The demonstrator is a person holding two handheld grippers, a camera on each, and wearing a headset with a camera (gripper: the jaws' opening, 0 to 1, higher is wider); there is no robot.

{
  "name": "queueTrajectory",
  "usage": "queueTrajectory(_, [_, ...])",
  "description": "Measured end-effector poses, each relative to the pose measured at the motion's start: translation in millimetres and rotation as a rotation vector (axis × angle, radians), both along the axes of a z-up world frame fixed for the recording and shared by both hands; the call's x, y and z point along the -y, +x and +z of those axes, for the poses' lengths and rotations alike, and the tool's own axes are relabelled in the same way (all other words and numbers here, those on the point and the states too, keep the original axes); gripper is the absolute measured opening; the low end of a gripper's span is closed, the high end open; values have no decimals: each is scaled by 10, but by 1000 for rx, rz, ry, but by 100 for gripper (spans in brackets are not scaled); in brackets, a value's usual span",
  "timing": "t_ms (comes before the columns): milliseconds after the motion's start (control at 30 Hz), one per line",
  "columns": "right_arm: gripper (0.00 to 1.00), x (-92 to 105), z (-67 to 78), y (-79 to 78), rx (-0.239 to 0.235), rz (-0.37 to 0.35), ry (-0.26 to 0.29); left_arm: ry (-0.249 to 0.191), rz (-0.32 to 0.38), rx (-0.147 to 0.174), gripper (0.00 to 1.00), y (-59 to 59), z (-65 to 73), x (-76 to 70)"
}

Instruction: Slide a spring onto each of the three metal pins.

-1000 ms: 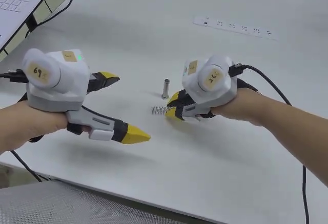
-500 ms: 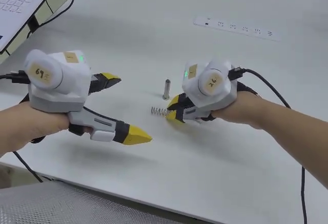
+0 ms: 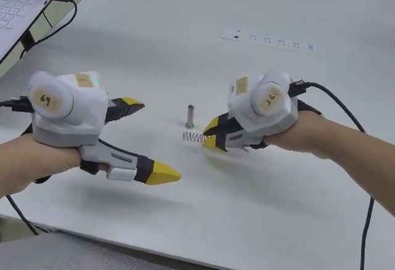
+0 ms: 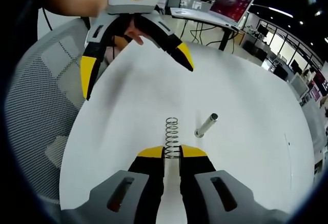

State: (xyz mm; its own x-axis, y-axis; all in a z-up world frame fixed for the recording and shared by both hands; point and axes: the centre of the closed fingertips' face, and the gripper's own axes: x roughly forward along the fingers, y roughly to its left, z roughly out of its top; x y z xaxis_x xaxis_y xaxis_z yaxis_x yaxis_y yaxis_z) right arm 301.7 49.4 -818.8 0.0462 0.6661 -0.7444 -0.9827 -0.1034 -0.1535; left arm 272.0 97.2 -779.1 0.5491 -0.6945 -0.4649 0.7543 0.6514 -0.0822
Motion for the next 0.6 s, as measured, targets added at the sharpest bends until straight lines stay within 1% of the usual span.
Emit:
queueTrajectory(67, [8,55,17,-7,-7,-6,-1,-2,-7,0,96,6,6,40])
queueTrajectory(200, [8,135,83,-41,-2,-6,6,-6,-22,3,94,5,11,121])
queueTrajectory(267, [8,153,117,-61,-1,-2,12,-10,-30,-3,92,-5,6,152])
queueTrajectory(333, [8,173,149,-71,3,0,18,-14,-43,-28,89,-32,-31,198])
queueTrajectory(367, [8,181,159,-78,6,3,18,-6,-62,-43,87,-60,-69,230])
queueTrajectory(433, [8,195,169,-91,9,6,17,9,-85,-41,85,-75,-97,274])
queueTrajectory(533, [8,213,165,-101,10,8,13,-5,-94,-42,82,-67,-76,323])
queueTrajectory(600, [8,231,164,-114,14,11,9,-9,-105,-35,80,-55,-54,365])
